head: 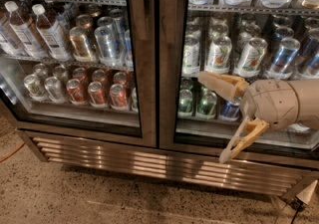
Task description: Open right fridge door
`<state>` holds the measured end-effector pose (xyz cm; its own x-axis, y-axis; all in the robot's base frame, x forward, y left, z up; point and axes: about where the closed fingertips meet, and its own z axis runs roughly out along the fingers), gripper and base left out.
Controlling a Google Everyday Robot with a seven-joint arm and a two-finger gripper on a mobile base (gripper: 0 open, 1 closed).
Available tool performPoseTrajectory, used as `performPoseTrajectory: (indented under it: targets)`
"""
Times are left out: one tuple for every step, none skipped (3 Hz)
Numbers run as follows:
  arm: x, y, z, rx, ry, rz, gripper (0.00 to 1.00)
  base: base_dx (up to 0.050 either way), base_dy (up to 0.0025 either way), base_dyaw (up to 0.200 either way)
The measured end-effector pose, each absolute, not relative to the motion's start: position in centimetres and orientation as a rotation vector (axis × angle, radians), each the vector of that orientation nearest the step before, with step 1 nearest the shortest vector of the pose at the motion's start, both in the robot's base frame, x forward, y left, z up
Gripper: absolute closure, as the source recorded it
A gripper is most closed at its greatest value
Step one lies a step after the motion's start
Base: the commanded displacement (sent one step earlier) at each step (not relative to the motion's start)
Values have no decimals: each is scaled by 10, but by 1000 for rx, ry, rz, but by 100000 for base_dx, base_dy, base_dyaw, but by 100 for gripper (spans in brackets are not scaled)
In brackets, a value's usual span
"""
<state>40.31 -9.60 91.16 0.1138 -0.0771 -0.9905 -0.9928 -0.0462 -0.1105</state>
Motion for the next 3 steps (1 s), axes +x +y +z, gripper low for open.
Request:
performPoseTrajectory:
  targets:
    - [408,-94,914,-1312,1169,1175,0,0,0,0]
    - [394,-89,967,-1295,1075,1190,0,0,0,0]
    - [361,-88,1053,-1315,950,1133,0,0,0,0]
